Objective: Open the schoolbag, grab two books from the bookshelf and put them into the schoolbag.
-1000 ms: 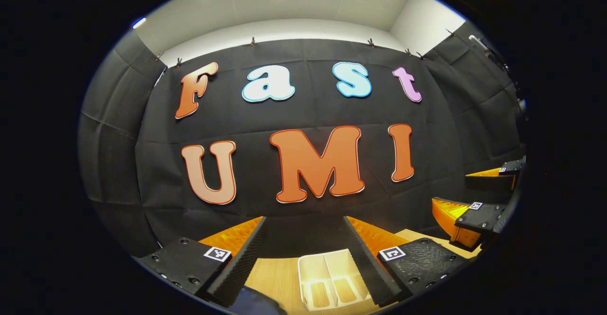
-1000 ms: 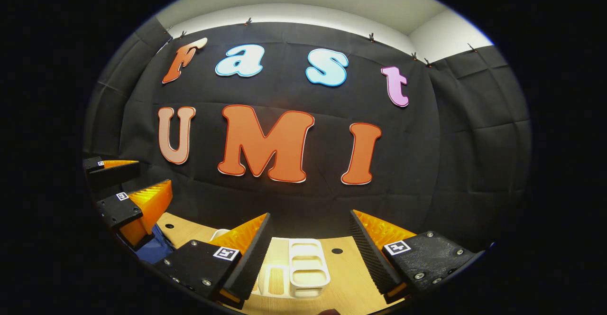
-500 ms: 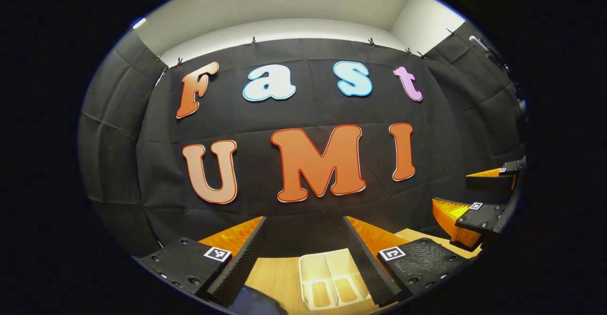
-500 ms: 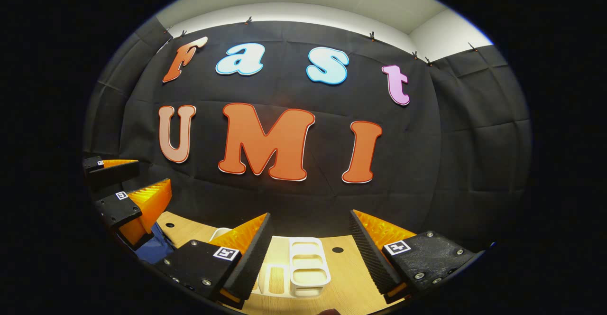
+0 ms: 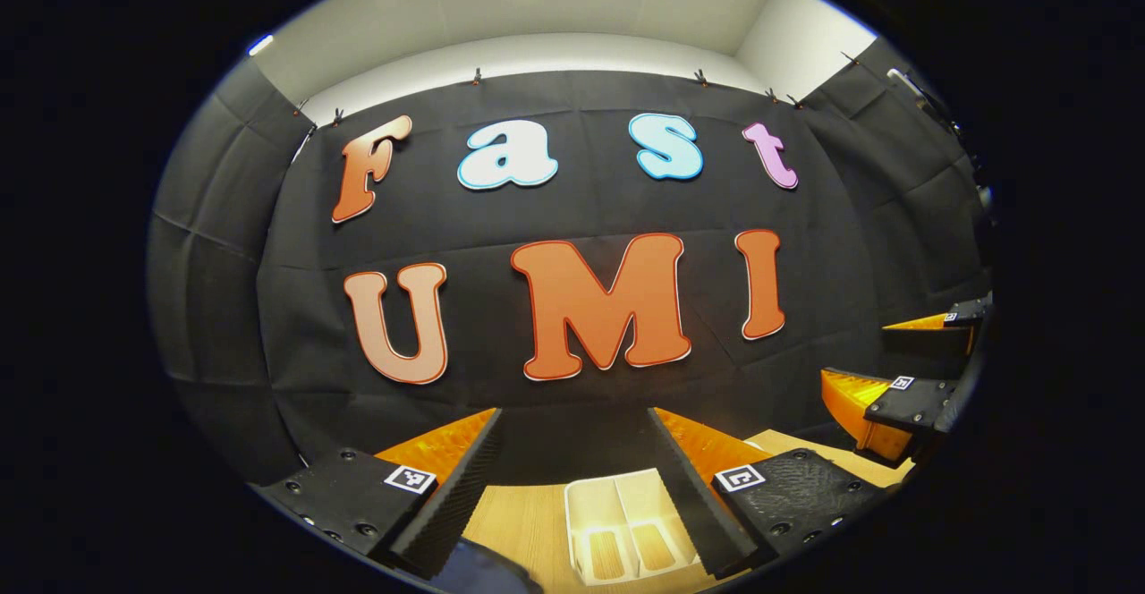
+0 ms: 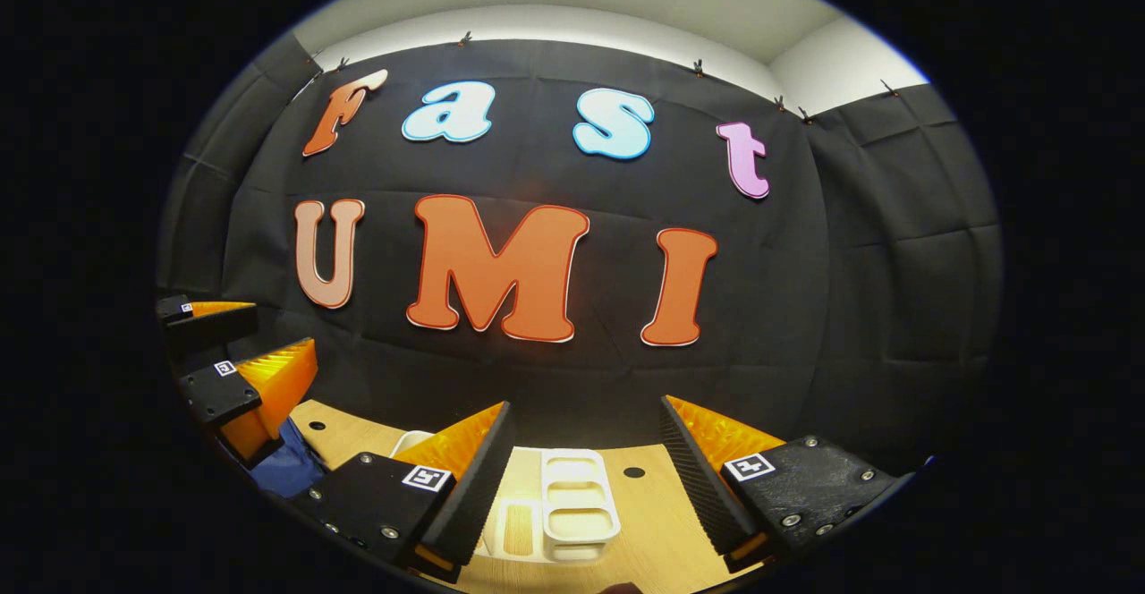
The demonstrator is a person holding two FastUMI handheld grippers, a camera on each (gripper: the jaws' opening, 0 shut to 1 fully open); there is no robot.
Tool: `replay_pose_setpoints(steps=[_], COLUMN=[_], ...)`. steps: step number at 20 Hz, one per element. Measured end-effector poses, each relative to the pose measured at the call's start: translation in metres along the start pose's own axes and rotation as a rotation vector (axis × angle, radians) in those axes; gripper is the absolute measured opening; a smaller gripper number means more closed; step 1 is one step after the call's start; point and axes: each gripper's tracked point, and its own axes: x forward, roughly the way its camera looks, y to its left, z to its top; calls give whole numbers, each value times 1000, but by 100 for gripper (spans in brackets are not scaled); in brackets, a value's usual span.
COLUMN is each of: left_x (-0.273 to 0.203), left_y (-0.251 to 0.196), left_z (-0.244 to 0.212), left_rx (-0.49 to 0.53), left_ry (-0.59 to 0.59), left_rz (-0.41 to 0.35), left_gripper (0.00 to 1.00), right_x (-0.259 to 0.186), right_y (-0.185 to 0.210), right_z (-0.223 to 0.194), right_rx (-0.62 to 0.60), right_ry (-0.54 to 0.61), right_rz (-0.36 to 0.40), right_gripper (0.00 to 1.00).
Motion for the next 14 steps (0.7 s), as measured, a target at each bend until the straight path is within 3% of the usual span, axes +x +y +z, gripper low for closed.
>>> replay_pose_setpoints(steps=[14], left_x=[-2], left_y=[9], left_z=[0], left_rx=[5], left_ry=[-3], left_rz=[18], left_gripper=[99], right_x=[1], right_y=[4], right_z=[-1], right_rx=[-5], right_ry=[1], right_rz=[4], right_gripper=[95])
